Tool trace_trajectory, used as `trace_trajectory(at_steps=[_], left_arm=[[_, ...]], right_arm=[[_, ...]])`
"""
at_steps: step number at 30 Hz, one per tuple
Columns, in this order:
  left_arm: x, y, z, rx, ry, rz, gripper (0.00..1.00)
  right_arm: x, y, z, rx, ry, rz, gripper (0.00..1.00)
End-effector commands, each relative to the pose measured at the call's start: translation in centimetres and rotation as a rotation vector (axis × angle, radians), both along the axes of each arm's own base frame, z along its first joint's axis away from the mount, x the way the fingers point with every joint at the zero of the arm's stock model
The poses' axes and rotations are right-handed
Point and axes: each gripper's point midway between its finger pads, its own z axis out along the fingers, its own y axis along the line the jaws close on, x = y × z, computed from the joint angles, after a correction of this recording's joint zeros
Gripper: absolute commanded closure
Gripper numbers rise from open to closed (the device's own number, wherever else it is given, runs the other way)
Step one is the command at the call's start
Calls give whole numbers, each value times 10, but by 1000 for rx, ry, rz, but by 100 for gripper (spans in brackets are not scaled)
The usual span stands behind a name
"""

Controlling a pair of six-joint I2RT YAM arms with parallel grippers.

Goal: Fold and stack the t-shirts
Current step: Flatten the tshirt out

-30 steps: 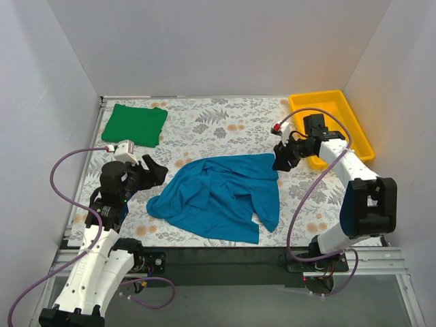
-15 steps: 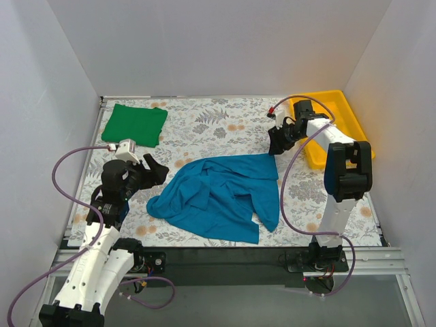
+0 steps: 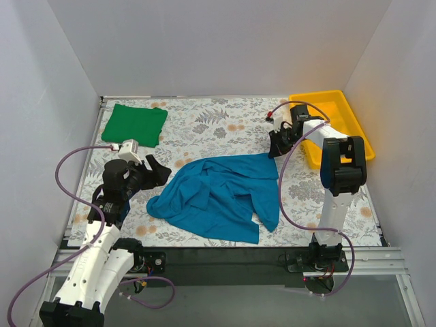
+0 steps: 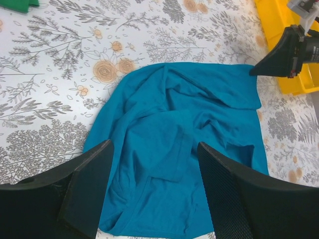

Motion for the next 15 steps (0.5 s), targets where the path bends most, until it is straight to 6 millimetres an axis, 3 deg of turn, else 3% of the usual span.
trace_trajectory(at_steps=[1,11,14,15], left_arm=[[-3,-13,4,-25,-25,-83,33],[-12,-60,-23,-79,138,-290,41],[-21,-84,-42,-32,220,-356,43],[-19,-85,-56,14,261,-333,44]], right_arm=[[18,6,43,41,-110,6,99],[28,1,110,66,-274,-20,99],[25,4,118,100,-273,-24,99],[24,5,118,105,-271,-22,99]])
